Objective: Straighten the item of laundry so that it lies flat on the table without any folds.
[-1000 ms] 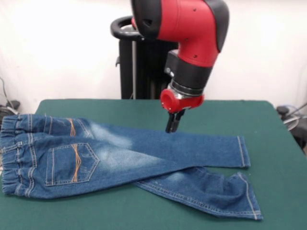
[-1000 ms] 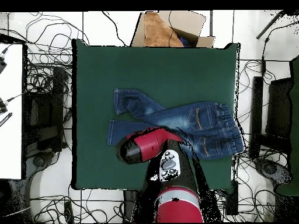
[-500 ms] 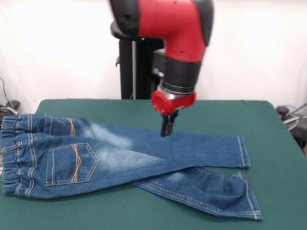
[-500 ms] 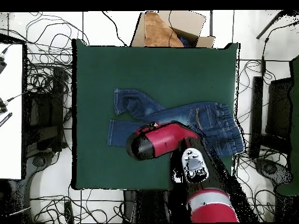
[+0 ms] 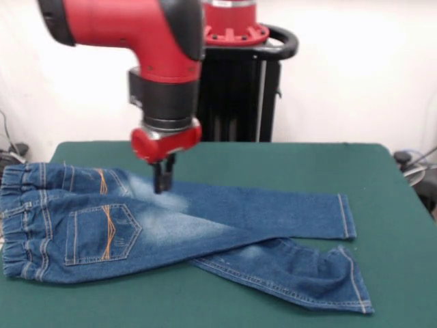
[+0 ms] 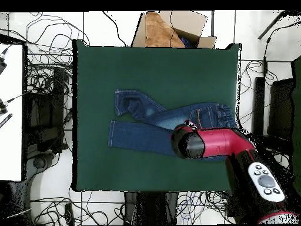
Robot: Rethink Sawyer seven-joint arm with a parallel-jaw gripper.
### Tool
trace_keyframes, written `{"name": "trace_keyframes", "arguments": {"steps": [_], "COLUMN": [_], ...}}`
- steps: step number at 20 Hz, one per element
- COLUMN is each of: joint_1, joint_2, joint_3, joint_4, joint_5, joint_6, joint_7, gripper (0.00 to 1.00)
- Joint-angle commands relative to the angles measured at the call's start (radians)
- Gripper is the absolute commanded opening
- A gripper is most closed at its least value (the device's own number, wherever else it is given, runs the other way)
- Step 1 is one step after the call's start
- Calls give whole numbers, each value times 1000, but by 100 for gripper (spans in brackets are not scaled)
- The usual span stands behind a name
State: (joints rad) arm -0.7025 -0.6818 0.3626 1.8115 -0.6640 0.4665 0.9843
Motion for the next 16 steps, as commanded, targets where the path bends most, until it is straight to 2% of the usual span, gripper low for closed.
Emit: {"name": "trace_keyframes", "arguments": {"steps": [1,4,7,12,16], "joint_1": [7,-2,-30,-82,-52], "joint_2": [79,99,135,173,177], "joint_3": [118,115,162,222,292], "joint_4": [-43,-63,-62,-43,-55], "joint_5": [-71,-73,-77,-72,-32], "joint_6": [197,214,212,215,247], "joint_7": [-250,-288,-382,-471,-485], "gripper": [0,0,0,0,0]}}
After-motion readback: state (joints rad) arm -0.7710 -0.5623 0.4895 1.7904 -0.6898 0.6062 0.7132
